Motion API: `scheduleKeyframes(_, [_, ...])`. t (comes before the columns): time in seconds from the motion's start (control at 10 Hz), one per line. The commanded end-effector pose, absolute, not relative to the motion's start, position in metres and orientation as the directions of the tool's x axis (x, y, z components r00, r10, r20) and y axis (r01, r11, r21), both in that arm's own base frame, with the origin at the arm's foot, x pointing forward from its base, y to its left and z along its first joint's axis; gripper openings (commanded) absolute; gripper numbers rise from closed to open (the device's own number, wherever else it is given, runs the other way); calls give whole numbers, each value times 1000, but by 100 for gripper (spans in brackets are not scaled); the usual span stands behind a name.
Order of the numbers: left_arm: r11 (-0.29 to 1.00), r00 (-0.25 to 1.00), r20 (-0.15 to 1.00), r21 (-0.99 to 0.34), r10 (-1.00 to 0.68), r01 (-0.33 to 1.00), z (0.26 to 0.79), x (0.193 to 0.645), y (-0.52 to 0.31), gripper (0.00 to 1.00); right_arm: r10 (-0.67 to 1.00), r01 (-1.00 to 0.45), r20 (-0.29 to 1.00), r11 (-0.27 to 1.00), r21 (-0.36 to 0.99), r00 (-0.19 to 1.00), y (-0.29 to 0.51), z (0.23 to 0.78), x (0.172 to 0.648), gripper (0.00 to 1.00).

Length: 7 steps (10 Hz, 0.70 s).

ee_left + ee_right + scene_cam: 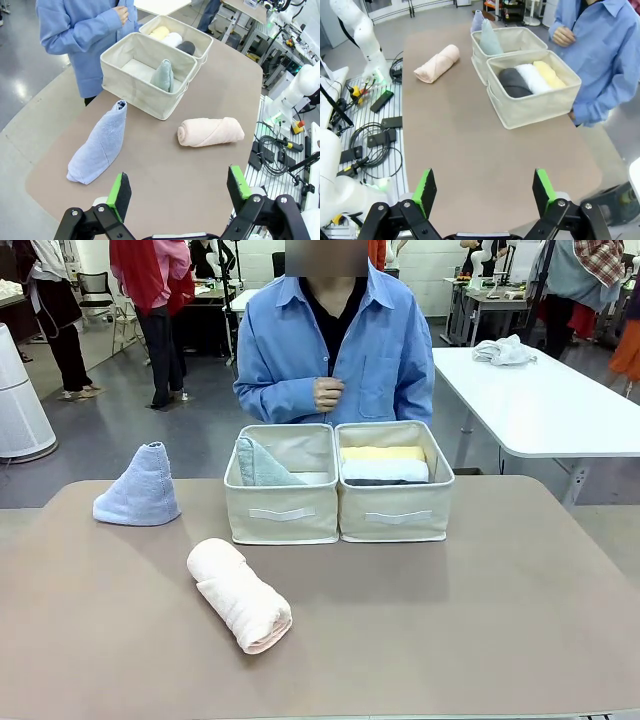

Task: Sort the towels based on their folding style.
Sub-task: Pick up another triangle-folded towel from the table and place it in the left Fabric basket.

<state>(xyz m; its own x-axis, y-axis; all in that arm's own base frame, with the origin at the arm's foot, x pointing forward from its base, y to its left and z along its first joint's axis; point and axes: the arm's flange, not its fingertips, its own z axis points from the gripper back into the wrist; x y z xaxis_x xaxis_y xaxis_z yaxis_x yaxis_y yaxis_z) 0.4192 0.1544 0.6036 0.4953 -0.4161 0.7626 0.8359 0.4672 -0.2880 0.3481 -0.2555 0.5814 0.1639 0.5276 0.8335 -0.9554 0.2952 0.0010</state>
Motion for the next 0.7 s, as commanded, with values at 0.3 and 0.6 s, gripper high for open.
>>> scheduleKeyframes(0.3, [376,362,542,-90,-758,922,620,491,98,100,524,-959,838,284,-4,152,-258,583,349,100])
scheduleKeyframes(0.6, [229,226,328,-30,-917,973,599,519,34,100,524,-959,838,284,-4,152,-258,583,349,100])
